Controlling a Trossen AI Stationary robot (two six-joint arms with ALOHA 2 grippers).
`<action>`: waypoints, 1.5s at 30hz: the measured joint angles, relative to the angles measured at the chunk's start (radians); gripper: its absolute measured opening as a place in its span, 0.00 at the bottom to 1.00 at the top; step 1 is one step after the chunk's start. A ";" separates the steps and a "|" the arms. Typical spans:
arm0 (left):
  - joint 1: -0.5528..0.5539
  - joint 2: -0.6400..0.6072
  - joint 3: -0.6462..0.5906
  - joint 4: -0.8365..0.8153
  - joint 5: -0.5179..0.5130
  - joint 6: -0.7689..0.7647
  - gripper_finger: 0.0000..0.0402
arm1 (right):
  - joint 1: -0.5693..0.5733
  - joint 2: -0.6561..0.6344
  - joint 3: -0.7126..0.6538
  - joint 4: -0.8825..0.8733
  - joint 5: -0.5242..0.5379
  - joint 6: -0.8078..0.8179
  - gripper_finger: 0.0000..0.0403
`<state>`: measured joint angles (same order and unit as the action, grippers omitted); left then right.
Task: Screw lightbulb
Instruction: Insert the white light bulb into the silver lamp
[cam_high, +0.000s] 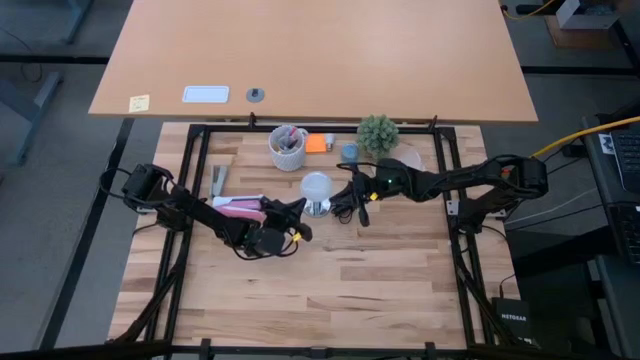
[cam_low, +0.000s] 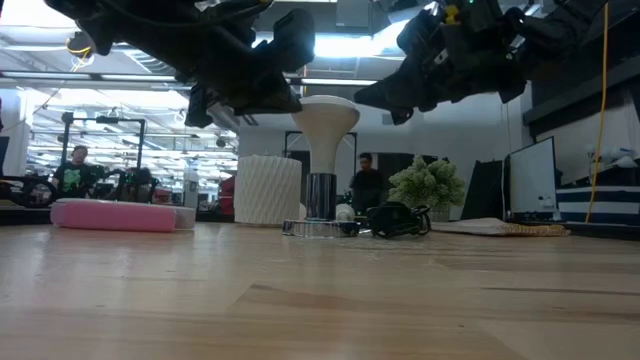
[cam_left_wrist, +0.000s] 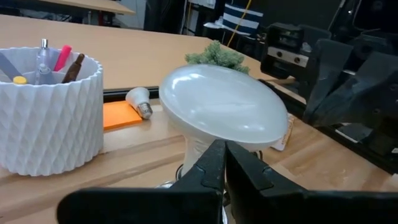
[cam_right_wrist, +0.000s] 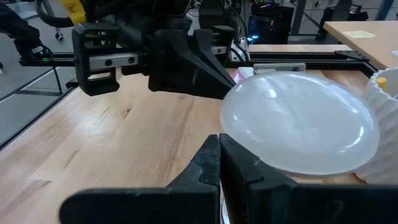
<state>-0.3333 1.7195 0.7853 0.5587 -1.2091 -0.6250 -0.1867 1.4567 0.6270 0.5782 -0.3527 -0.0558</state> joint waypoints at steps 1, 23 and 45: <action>-0.003 0.000 0.000 0.001 -0.004 0.005 0.01 | 0.000 0.000 0.000 0.000 0.001 0.004 0.01; -0.126 0.000 0.000 0.007 -0.113 0.101 0.01 | -0.003 0.000 0.000 -0.004 0.003 0.021 0.01; -0.123 0.000 0.000 0.006 -0.112 0.026 0.01 | -0.003 0.000 0.000 0.010 0.012 0.074 0.01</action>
<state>-0.4564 1.7195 0.7853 0.5652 -1.3209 -0.5993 -0.1902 1.4567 0.6270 0.5878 -0.3408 0.0185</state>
